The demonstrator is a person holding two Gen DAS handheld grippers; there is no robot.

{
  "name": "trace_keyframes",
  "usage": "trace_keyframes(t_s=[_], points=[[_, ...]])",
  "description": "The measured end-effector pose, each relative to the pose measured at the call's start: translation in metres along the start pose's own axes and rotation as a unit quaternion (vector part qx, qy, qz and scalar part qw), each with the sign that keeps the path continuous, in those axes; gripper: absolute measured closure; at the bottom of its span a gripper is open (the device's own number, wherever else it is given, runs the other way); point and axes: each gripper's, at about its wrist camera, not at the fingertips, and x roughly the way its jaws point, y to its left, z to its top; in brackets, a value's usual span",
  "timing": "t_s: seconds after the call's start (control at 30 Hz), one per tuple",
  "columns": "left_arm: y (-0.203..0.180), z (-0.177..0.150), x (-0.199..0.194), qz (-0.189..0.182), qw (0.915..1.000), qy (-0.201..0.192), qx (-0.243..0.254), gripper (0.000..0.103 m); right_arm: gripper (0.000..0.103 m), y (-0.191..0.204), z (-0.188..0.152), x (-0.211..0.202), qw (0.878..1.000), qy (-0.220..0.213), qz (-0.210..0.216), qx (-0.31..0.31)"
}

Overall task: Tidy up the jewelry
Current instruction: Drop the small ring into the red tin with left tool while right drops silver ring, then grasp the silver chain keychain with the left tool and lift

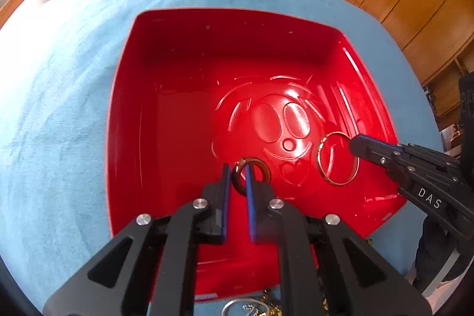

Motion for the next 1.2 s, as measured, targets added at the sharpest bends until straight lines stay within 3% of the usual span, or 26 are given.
trace_keyframes(t_s=[0.3, 0.57, 0.93, 1.2], points=[[0.001, 0.002, 0.015, 0.007, 0.9999, 0.014, -0.004, 0.094, 0.099, 0.009, 0.005, 0.008, 0.999, -0.008, -0.042, -0.028], [-0.003, 0.004, 0.012, 0.007, 0.9999, 0.008, -0.003, 0.086, 0.096, 0.005, 0.005, 0.000, 0.999, -0.018, -0.032, -0.023], [-0.012, -0.017, -0.028, 0.020, 0.9992, -0.033, 0.007, 0.065, 0.095, 0.005, -0.008, -0.033, 0.998, -0.044, -0.038, -0.020], [-0.013, -0.051, -0.057, 0.023, 0.9984, -0.052, 0.004, 0.063, 0.093, 0.007, -0.033, -0.051, 0.998, -0.044, -0.027, -0.021]])
